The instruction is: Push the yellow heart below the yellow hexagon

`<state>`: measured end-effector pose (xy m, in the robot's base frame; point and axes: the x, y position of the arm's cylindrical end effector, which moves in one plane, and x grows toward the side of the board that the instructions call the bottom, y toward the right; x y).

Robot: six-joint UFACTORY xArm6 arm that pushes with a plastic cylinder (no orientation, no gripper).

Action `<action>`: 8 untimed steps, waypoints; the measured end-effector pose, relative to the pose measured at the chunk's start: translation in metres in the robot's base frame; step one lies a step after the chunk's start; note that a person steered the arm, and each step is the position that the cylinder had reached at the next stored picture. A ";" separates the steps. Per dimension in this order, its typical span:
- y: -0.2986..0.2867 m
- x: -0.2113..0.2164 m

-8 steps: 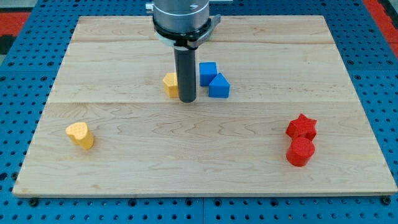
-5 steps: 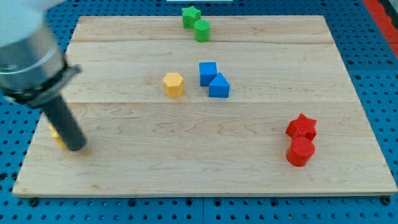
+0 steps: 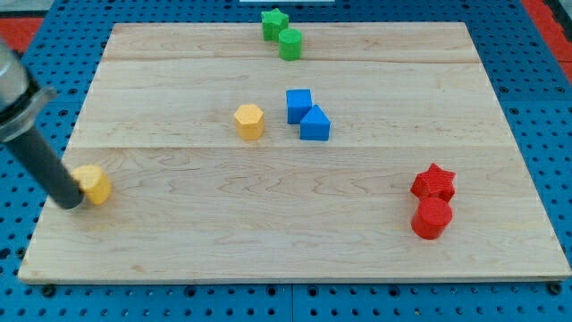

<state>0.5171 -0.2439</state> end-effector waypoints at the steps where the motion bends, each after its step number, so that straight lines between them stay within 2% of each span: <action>1: 0.007 -0.026; 2: 0.008 -0.049; 3: 0.044 -0.053; 5: 0.156 -0.053; 7: 0.170 -0.029; 8: 0.217 -0.029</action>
